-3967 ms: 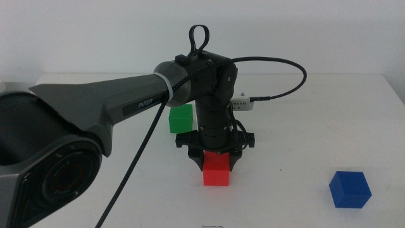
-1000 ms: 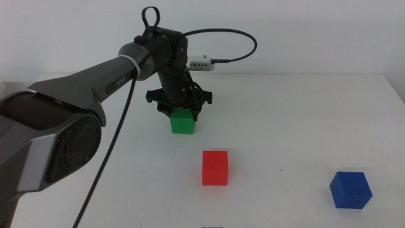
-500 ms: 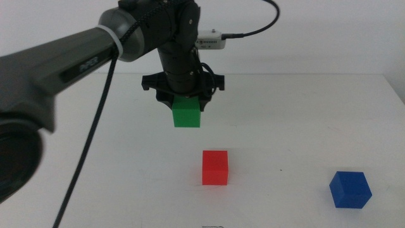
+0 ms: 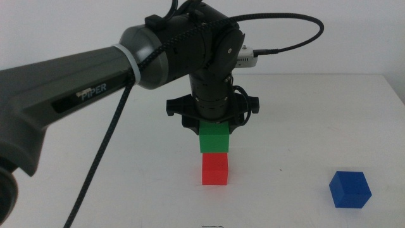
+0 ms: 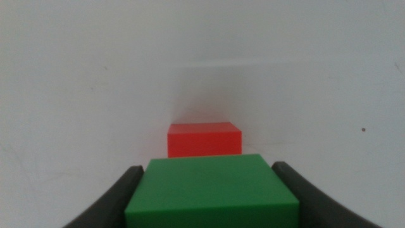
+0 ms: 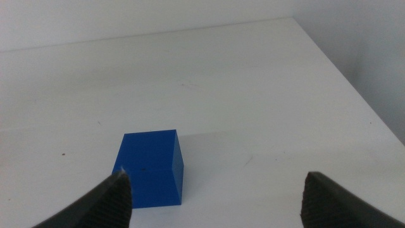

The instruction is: Stack red cubes first, then green, then blue cubes in a specific spot.

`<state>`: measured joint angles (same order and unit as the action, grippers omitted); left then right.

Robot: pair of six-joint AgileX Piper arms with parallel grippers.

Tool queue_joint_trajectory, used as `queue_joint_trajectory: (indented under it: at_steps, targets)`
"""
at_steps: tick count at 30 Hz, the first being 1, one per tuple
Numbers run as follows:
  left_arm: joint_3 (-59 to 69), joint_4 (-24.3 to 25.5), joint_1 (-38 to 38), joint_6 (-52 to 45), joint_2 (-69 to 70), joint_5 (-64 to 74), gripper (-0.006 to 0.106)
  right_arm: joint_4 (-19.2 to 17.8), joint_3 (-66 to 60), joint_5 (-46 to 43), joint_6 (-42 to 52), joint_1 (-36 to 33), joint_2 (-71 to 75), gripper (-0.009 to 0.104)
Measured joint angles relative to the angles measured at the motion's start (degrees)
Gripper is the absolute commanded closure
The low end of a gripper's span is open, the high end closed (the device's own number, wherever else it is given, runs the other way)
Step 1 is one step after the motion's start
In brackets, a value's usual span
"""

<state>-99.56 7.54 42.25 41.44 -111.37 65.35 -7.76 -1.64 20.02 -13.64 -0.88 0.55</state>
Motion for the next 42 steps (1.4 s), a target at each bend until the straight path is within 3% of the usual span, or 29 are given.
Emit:
queue_joint_trajectory:
  at_steps: [35, 36, 42]
  targets:
    - [0.10, -0.95, 0.32, 2.39, -7.68, -2.05, 0.078, 0.00, 0.00, 0.00, 0.00, 0.00, 0.00, 0.010]
    - [0.05, -0.97, 0.32, 2.20, -7.67, -2.05, 0.052, 0.00, 0.00, 0.00, 0.00, 0.00, 0.00, 0.010]
    - [0.05, -0.21, 0.32, 0.60, -7.93, -1.99, 0.017, 0.00, 0.00, 0.00, 0.00, 0.00, 0.00, 0.010]
